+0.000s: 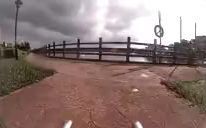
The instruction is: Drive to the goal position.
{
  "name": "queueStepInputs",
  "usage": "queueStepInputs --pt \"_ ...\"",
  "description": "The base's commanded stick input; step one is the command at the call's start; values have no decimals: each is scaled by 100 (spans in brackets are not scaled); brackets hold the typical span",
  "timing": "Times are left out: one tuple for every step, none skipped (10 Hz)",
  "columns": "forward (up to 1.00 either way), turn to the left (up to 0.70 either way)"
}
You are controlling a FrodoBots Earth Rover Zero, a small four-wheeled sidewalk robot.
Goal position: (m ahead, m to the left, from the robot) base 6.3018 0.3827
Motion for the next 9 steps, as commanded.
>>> queueStepInputs --pt "50 0" --pt "50 0" --pt "50 0" --pt "50 0" --pt "50 0" --pt "50 0" --pt "50 0" --pt "50 0" --pt "50 0"
